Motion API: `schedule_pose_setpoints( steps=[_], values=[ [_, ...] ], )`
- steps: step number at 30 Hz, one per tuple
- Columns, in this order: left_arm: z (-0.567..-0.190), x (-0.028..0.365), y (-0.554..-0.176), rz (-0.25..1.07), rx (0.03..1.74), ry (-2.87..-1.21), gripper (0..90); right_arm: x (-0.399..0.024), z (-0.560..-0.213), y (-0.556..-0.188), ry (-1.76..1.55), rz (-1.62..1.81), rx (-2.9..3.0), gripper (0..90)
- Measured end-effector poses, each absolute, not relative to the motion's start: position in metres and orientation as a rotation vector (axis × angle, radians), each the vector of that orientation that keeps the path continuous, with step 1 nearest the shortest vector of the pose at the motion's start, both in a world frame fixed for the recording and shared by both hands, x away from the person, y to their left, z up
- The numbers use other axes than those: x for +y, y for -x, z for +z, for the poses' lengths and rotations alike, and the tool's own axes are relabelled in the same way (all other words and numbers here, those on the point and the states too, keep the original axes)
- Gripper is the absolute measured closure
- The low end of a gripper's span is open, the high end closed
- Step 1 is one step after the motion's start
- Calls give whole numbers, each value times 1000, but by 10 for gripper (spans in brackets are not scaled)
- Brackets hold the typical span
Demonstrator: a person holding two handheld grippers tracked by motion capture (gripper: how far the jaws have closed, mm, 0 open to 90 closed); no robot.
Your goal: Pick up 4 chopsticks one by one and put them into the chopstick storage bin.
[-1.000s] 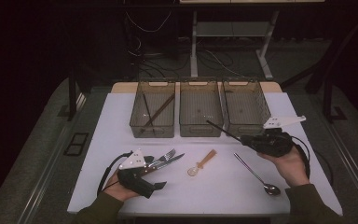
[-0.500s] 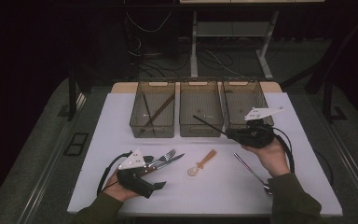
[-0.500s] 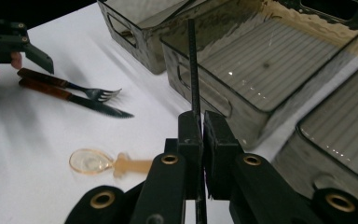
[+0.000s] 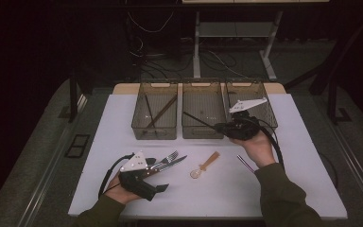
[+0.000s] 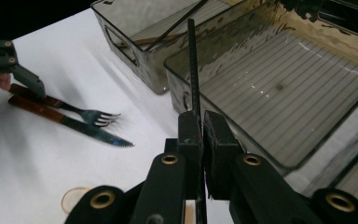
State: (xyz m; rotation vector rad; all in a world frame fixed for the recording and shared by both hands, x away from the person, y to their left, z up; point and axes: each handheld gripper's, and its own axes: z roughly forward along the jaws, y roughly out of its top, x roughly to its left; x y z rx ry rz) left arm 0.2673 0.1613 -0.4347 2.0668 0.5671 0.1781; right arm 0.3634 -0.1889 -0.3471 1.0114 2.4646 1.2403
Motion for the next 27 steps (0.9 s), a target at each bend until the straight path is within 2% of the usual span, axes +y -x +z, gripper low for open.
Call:
schedule_pose_setpoints(
  steps=[27],
  values=[
    [-435,160,-266,182,561,-2058,0,-106,-333,-420,-1042,1199,2455,863]
  ],
)
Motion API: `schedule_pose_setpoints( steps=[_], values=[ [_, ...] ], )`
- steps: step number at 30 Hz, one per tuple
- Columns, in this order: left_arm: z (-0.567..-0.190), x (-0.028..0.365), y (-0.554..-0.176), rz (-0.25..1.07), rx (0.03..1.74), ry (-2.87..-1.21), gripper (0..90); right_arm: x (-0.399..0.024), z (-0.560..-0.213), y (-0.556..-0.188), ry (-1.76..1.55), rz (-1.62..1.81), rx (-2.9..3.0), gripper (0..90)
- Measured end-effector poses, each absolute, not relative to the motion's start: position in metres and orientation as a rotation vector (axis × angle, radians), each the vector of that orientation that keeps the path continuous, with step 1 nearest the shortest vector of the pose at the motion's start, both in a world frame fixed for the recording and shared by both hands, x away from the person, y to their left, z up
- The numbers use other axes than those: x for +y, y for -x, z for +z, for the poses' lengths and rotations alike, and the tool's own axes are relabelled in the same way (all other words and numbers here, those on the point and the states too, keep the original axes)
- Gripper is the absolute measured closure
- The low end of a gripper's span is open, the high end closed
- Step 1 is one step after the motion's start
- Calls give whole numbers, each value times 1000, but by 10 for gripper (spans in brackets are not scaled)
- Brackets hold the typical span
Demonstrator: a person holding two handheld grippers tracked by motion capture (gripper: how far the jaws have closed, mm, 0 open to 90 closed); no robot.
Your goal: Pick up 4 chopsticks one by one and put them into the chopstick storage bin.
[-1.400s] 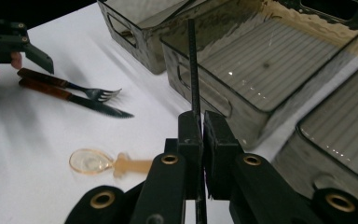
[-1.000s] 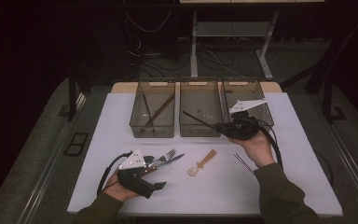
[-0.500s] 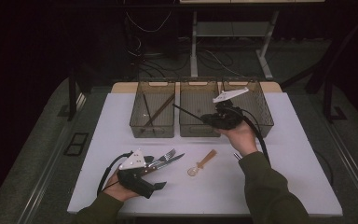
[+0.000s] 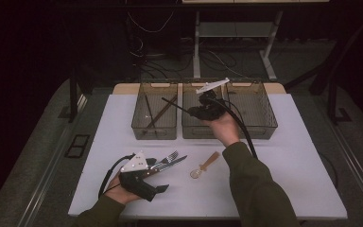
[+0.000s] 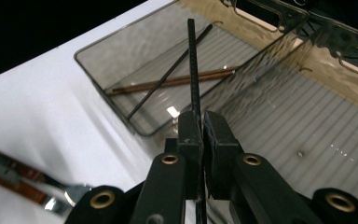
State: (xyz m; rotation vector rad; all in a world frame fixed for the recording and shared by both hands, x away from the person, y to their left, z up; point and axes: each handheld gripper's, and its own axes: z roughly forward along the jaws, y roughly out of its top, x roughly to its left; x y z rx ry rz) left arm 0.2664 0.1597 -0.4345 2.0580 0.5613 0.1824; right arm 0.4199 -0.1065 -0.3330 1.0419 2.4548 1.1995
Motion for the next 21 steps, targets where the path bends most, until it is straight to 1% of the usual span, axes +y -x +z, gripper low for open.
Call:
schedule_pose_setpoints(
  steps=[21],
  values=[
    [-434,160,-267,169,542,-2064,0,-30,-356,-469,-1119,1126,2449,862]
  ],
)
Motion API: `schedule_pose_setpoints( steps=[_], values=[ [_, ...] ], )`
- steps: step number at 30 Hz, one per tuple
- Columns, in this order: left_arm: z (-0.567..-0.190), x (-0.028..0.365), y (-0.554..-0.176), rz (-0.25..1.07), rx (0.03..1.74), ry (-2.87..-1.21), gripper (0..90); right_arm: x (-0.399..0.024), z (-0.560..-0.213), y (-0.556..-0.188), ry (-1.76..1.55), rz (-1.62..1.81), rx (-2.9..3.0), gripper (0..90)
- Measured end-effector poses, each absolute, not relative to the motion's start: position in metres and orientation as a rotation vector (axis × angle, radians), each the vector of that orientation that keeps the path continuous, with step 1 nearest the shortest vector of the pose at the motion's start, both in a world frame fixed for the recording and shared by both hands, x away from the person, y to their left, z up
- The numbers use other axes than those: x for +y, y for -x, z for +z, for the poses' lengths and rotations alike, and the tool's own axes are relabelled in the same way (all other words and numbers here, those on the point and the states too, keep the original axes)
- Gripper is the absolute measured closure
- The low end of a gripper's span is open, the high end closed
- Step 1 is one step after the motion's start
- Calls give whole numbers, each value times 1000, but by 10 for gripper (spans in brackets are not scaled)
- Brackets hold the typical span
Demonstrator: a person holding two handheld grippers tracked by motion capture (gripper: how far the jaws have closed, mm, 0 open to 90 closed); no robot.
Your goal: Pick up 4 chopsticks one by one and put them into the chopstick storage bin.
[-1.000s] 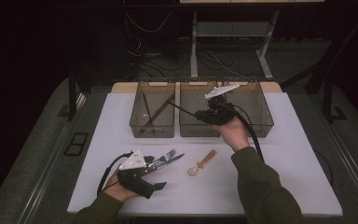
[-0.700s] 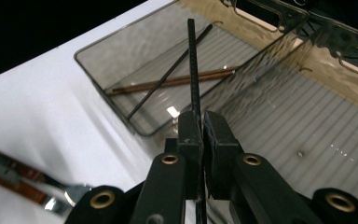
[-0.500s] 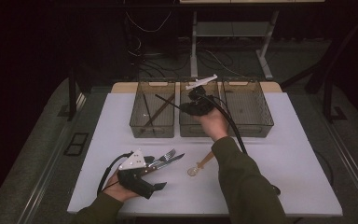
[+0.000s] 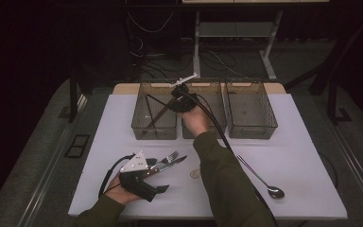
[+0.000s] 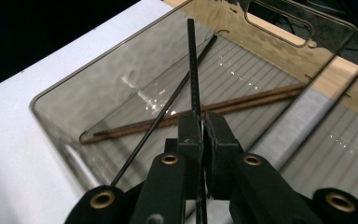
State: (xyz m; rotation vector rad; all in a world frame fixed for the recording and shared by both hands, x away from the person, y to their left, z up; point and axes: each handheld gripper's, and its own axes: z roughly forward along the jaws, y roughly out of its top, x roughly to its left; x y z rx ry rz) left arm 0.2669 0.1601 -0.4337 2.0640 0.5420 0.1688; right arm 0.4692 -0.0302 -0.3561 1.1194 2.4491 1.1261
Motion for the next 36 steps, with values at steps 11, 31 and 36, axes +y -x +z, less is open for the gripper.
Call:
schedule_pose_setpoints(
  steps=[11,31,36],
  values=[
    [-433,160,-267,164,536,-2064,0,-1,-368,-487,-1164,1073,2445,862],
    [-433,160,-267,172,528,-2065,0,-16,-357,-482,-1136,1150,2456,537],
    [-434,160,-267,169,533,-2064,0,-36,-352,-475,-1134,1180,2435,438]
  ],
)
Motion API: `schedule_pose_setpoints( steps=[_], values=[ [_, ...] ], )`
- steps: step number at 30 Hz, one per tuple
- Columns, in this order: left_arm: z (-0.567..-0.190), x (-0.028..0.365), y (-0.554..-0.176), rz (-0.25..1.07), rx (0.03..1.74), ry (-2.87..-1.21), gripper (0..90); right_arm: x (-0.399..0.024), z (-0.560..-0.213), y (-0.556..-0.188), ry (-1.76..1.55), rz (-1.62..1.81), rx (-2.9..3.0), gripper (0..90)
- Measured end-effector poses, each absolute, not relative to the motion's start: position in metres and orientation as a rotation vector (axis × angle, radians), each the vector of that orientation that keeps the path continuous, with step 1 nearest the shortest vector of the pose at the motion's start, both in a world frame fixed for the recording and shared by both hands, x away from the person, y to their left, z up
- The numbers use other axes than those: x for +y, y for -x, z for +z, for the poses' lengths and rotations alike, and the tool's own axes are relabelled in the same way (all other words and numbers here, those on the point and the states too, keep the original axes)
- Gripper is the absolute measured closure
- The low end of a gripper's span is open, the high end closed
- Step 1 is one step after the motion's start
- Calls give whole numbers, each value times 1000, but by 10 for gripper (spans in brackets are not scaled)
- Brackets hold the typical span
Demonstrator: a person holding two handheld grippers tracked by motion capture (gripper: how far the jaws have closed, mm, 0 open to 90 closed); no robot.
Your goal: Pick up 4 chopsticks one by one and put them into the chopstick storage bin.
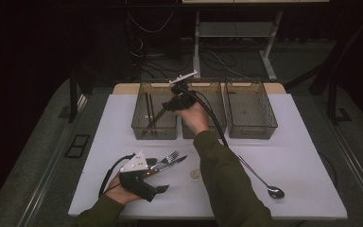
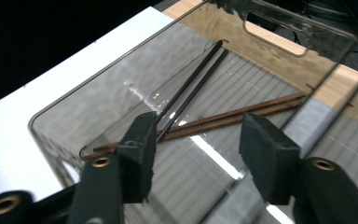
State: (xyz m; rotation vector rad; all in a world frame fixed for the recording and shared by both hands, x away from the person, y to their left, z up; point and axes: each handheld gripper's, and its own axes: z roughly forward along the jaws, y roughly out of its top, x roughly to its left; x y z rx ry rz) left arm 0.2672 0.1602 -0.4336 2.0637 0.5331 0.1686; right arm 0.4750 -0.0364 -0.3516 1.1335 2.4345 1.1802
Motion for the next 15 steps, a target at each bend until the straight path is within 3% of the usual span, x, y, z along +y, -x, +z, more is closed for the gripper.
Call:
schedule_pose_setpoints(
  steps=[15],
  values=[
    [-434,161,-268,180,548,-2061,0,-101,-339,-434,-1033,1267,2413,282]
  ],
)
